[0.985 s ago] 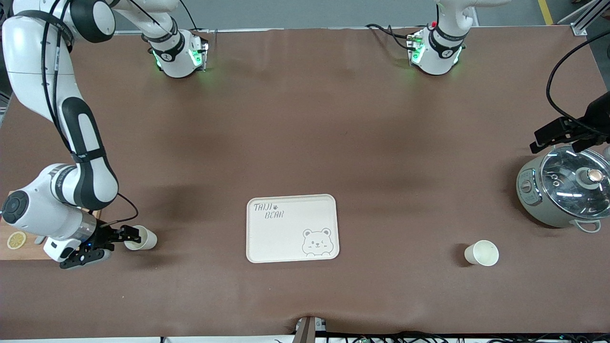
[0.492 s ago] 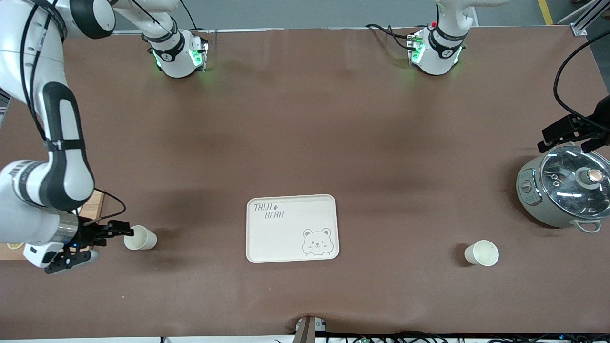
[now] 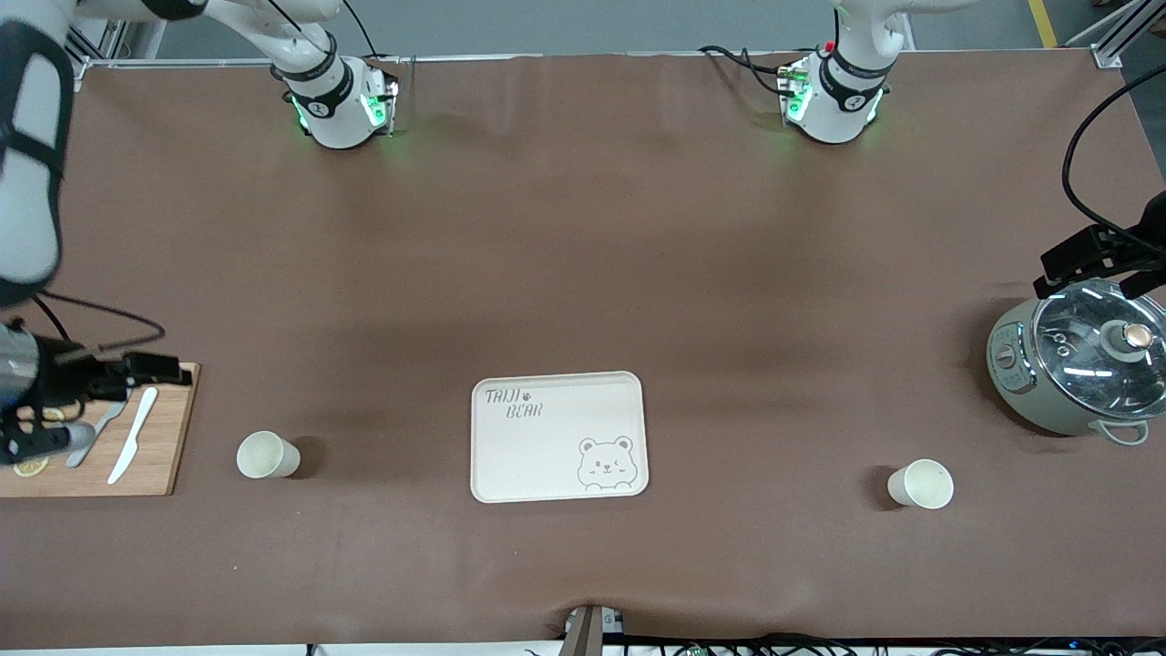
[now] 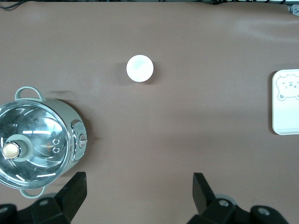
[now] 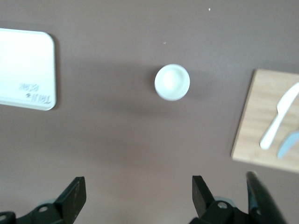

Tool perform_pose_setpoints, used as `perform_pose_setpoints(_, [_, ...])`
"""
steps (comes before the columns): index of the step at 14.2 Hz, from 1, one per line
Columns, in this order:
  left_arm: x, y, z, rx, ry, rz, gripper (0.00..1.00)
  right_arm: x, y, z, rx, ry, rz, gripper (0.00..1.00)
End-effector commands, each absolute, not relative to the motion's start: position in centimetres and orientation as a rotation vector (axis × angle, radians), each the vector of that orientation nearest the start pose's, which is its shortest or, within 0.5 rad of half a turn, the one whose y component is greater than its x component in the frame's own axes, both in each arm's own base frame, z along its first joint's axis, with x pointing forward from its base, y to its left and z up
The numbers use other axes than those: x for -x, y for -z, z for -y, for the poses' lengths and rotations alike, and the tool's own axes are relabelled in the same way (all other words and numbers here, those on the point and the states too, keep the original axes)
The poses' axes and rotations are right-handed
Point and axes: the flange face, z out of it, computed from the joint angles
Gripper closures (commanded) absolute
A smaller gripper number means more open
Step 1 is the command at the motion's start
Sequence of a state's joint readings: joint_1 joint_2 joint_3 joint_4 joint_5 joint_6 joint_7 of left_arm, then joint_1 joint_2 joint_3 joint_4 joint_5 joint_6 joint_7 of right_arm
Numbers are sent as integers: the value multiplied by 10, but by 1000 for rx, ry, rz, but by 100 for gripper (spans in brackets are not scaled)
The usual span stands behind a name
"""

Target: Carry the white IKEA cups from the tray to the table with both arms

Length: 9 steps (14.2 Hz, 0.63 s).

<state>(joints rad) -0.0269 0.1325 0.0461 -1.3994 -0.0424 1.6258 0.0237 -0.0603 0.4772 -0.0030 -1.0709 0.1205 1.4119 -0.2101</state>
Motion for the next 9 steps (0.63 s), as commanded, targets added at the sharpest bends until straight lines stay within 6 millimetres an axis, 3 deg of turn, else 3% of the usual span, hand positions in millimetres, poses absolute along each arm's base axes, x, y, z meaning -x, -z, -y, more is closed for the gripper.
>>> perform_pose_setpoints(1, [-605,-640,-4,3144,165,-30,0,-618,-627,28,3060,-130,168,0])
perform_pose_setpoints(2, [-605,-640,-3,3145,165,-33,0,-601,-649,29,3085,-97,162,0])
perform_pose_setpoints(4, [-605,-640,-3,3145,165,-33,0,-567,-662,39,3094,-90,125,0])
perform_pose_setpoints(7, [-605,-639,-3,3146,162,-30,0,-528,-656,53,3097,-75,68,0])
perform_pose_setpoints(9, [-605,-639,-2,3147,160,-30,0,-529,-652,55,3096,-92,40,0])
